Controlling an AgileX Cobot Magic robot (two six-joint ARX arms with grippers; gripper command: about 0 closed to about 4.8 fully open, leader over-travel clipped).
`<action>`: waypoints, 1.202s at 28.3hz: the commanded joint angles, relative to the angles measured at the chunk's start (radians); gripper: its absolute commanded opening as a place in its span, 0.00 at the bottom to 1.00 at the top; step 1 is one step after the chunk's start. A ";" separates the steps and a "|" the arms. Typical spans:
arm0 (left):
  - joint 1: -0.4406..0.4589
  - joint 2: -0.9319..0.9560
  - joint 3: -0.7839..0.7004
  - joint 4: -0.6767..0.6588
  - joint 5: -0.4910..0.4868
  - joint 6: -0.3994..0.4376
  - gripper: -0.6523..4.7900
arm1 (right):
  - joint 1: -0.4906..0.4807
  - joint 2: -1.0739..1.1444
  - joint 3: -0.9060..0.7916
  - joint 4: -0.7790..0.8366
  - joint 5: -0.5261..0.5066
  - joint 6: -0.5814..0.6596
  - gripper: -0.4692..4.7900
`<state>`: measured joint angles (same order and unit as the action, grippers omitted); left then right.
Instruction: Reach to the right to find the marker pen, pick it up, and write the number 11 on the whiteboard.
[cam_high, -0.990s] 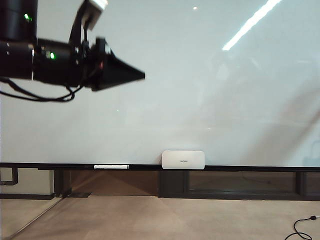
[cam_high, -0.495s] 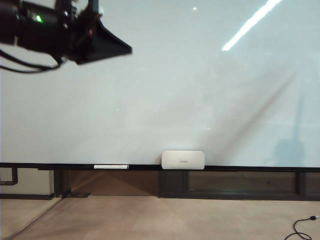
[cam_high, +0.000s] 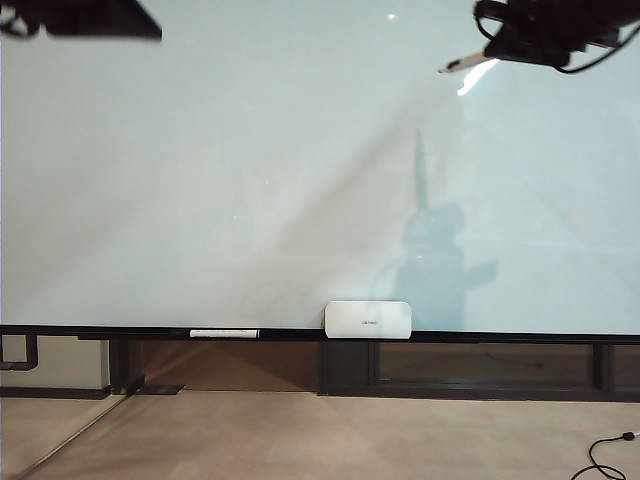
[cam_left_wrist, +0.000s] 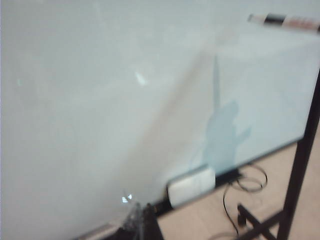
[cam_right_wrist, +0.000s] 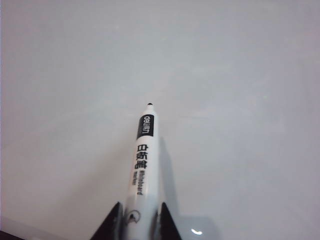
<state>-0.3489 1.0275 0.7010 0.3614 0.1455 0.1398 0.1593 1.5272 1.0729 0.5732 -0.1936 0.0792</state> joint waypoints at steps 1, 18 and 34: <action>0.007 -0.005 0.085 -0.065 0.047 0.015 0.11 | 0.036 0.020 0.095 -0.057 0.005 0.008 0.08; 0.084 -0.044 0.085 -0.015 0.131 -0.018 0.11 | 0.192 0.190 0.445 -0.178 0.028 0.044 0.08; 0.230 -0.055 0.175 -0.096 0.312 -0.069 0.11 | 0.223 0.333 0.669 -0.246 0.025 0.051 0.08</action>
<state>-0.1200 0.9760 0.8696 0.2668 0.4500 0.0673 0.3809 1.8668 1.7332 0.3149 -0.1757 0.1276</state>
